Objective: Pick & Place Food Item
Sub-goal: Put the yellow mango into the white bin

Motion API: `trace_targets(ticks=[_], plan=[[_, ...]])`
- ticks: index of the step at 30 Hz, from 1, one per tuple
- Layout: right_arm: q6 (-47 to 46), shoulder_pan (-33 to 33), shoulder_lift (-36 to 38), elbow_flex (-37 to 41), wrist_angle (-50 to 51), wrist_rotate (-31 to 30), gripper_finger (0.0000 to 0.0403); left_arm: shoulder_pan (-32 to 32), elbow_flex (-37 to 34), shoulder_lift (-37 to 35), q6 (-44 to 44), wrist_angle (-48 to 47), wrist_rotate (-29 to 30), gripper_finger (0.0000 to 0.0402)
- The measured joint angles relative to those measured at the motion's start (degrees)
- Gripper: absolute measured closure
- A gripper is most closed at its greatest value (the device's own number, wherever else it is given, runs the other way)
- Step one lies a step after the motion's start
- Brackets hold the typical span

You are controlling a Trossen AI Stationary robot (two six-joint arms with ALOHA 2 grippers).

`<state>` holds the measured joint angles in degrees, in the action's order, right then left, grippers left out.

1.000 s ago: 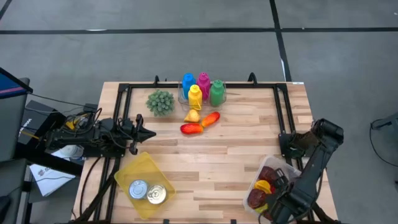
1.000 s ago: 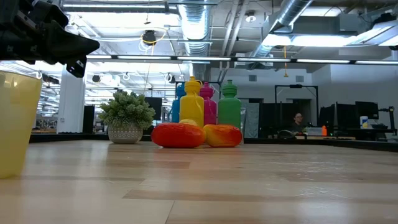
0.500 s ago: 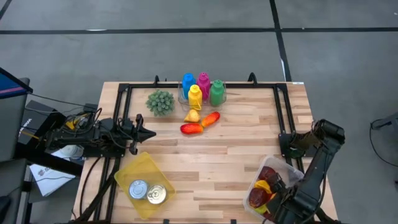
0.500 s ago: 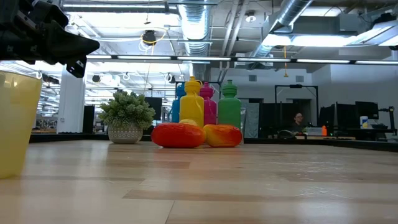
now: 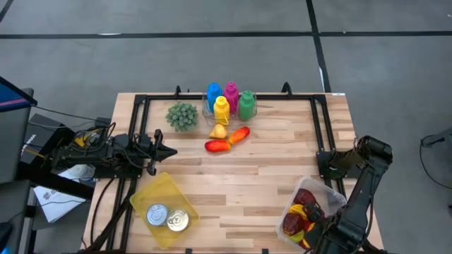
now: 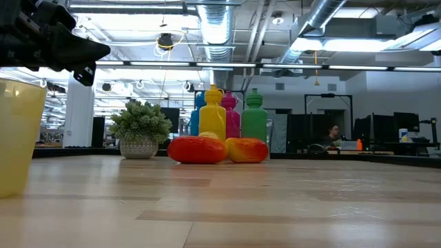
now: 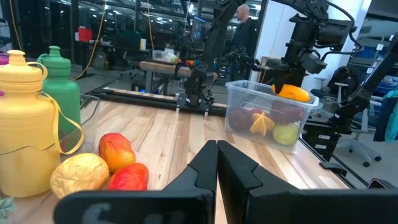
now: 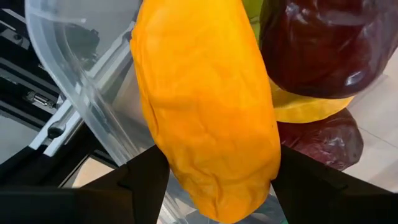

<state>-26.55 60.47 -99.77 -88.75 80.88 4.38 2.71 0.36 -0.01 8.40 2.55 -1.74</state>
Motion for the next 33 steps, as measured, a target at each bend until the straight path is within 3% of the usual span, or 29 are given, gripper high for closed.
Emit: trace_targets(ticks=[13,33], plan=[[-5.0,-0.5,0.0,4.0,-2.7,1.8,0.0153,0.0,0.0,0.0,0.0,0.0,0.0,0.0401],[-6.0,-2.4,0.0,4.1,-4.9,3.3,0.0153,0.0,0.0,0.0,0.0,0.0,0.0,0.0401]])
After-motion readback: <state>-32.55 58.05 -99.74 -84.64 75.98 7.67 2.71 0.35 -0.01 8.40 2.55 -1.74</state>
